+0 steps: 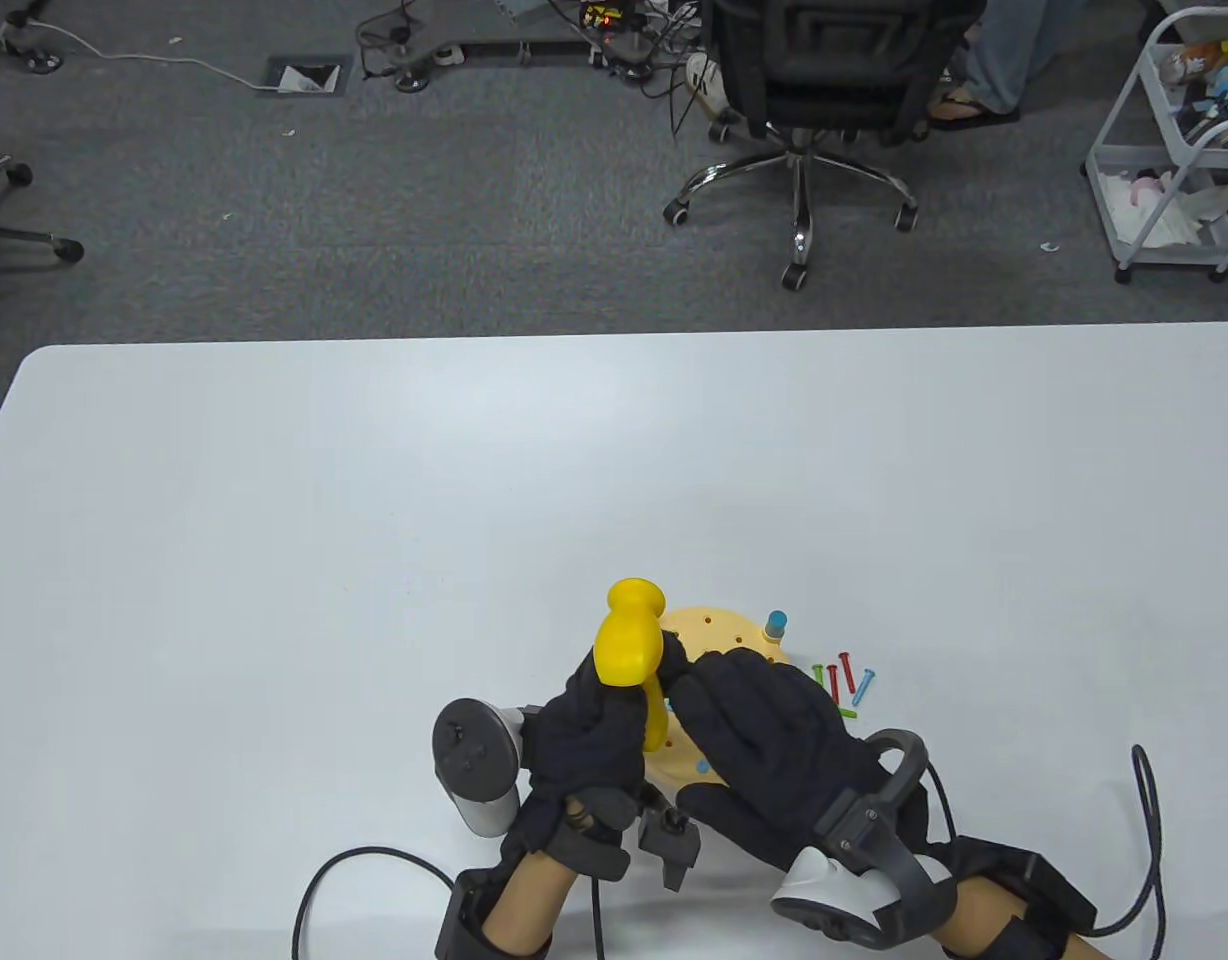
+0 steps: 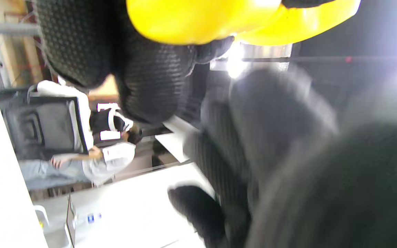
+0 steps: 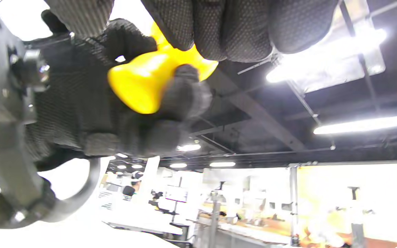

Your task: Hammer toy nails into tap bench

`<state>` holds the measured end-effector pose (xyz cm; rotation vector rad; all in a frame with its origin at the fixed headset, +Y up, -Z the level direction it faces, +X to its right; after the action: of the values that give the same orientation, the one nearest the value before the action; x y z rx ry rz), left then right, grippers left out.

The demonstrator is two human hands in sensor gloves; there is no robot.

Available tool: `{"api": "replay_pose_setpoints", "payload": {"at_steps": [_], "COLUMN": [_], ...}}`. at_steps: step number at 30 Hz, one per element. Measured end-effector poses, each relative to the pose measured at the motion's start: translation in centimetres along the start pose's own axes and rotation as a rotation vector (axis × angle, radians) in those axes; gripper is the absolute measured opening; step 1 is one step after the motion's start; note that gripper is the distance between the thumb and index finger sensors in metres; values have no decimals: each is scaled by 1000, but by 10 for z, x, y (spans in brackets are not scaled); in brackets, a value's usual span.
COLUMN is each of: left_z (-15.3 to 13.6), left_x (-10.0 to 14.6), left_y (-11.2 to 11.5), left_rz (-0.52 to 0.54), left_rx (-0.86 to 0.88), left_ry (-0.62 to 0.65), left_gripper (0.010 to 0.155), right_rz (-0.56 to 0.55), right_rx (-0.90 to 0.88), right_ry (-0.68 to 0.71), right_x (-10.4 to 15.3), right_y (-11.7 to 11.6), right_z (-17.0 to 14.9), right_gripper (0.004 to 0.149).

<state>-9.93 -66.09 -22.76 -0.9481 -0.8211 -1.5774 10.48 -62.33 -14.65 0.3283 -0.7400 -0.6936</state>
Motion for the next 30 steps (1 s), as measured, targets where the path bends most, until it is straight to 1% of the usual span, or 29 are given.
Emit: {"api": "replay_pose_setpoints", "payload": {"at_steps": [2,3,4,5,6,7,8,9,11,13,15,16,17,19,21,23,25,26,29,30], "left_z": [-2,-4,-6,-11,-17,-22,-29,-37,-47,-53,-56,-56,-57,-57,-59,-61,-61,-60,-58,-58], "left_x": [-1,-2,-3,-4,-6,-6,-6,-6,-8,-11,-11,-11,-10,-10,-9,-9,-8,-8,-7,-7], "left_y": [-15,-25,-30,-38,-44,-48,-51,-53,-53,-50,-46,-44,-43,-40,-35,-31,-27,-26,-23,-23], "left_rz": [15,41,43,53,58,45,24,-4,-26,-65,-104,-103,-98,-114,-137,-136,-138,-140,-154,-157], "left_rx": [-22,-38,-47,-45,-49,-61,-79,-124,-202,-270,-339,-371,-389,-442,-518,-586,-635,-646,-660,-667], "left_ry": [-18,-32,-42,-59,-104,-149,-193,-222,-261,-283,-305,-298,-300,-300,-307,-302,-296,-294,-287,-286], "left_gripper": [60,60,60,60,60,60,60,59,58,56,55,54,54,53,54,54,55,55,55,55], "right_rz": [-19,-13,-5,12,31,46,73,104,153,203,197,199,201,305,436,496,568,612,629,631], "right_rx": [24,44,56,81,115,125,124,105,30,-43,-63,-78,-84,-83,-63,-37,-10,-1,42,51], "right_ry": [-39,-79,-103,-151,-216,-253,-316,-376,-483,-569,-657,-692,-710,-741,-775,-771,-754,-722,-600,-578], "right_x": [6,10,12,16,22,26,34,43,60,78,95,104,108,115,123,127,129,127,113,110], "right_y": [7,9,10,10,10,9,7,4,-5,-17,-26,-33,-36,-44,-56,-67,-81,-87,-96,-97], "right_z": [-19,-34,-43,-61,-84,-98,-122,-144,-180,-207,-227,-237,-241,-250,-255,-255,-249,-241,-216,-210], "right_gripper": [72,71,71,71,71,70,70,70,69,68,67,65,63,60,58,56,54,53,51,50]}}
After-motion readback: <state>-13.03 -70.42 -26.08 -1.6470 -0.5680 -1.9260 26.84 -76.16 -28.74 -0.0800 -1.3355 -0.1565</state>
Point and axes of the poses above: the tracker on the back of each hand, its own z axis roughly to the thumb side, its own x axis roughly from the fingertips to the wrist, y = z × x, the point moved 3 cm from there along -x, roughly from the wrist to the fingertips, and after that the axes turned 8 degrees about -x, right-handed, at the moved point
